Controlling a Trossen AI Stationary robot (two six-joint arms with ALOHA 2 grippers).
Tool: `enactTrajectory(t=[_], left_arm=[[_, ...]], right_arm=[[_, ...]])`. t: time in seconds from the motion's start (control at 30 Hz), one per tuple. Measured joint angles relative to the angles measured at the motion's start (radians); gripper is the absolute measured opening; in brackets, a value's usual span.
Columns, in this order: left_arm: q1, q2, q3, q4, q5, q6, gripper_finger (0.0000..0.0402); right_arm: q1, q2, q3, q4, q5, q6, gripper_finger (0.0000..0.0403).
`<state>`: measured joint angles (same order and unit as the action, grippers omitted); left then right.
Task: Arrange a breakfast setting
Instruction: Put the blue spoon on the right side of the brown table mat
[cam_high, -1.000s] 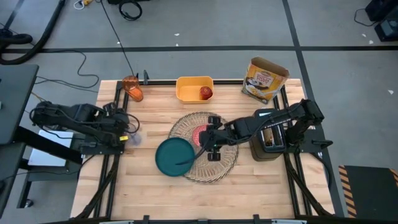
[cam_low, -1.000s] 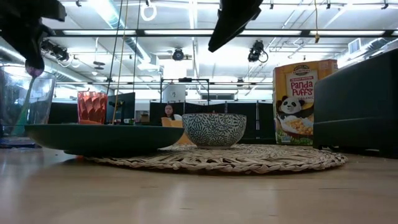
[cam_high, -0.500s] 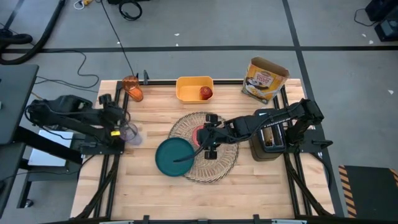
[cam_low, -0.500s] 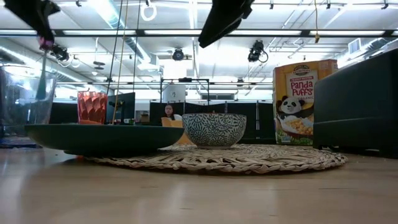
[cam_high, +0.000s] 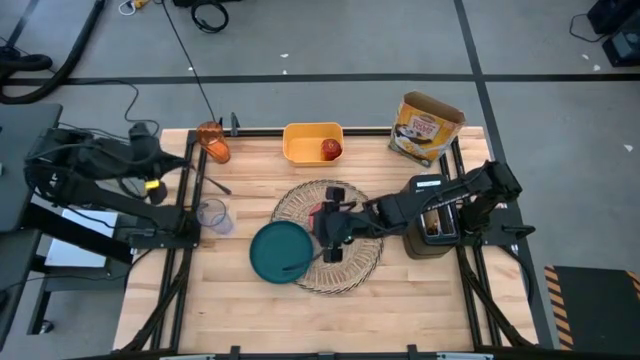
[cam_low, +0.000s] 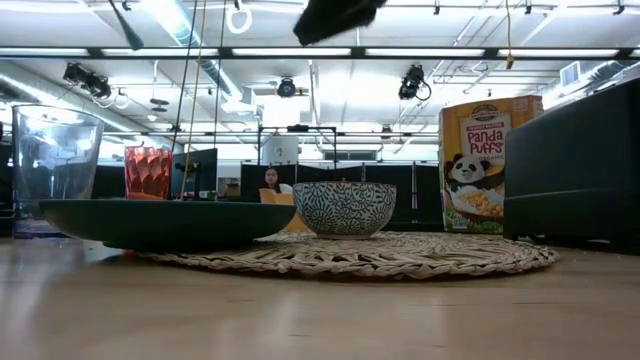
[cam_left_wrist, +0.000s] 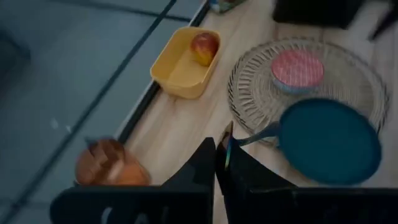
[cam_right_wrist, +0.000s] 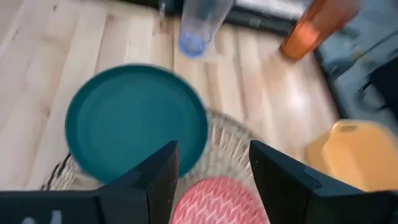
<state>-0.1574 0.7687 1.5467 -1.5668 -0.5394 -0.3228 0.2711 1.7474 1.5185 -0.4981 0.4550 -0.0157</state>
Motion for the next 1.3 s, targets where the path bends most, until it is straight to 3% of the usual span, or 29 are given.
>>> enactTrajectory(t=[0.23, 0.4, 0.63, 0.87, 1.0, 1.3], left_arm=[[0.003, 0.003, -0.18, 0.078, -0.009, -0.276, 0.0015], [0.003, 0.008, -0.383, 0.39, -0.012, -0.351, 0.0015], [0.001, 0.065, -0.589, 0.83, -0.044, -0.348, 0.0014], [-0.03, 0.124, -0.685, 1.093, -0.067, -0.353, 0.0014], [-0.033, 0.149, -0.686, 1.098, -0.068, -0.43, 0.0014], [-0.043, 0.198, -0.686, 1.123, -0.073, -0.479, 0.0014]], right_arm=[[0.096, 0.042, 0.0, 0.22, 0.275, -0.154, 0.0204], [0.129, 0.117, 0.0, 0.346, 0.434, -0.179, 0.0204], [0.133, 0.225, 0.0, 0.586, 0.579, -0.308, 0.0204], [0.081, 0.254, 0.0, 0.634, 0.604, -0.349, 0.0193], [0.042, 0.255, 0.0, 0.638, 0.618, -0.45, 0.0176], [-0.029, 0.255, 0.0, 0.636, 0.531, -0.456, 0.0128]])
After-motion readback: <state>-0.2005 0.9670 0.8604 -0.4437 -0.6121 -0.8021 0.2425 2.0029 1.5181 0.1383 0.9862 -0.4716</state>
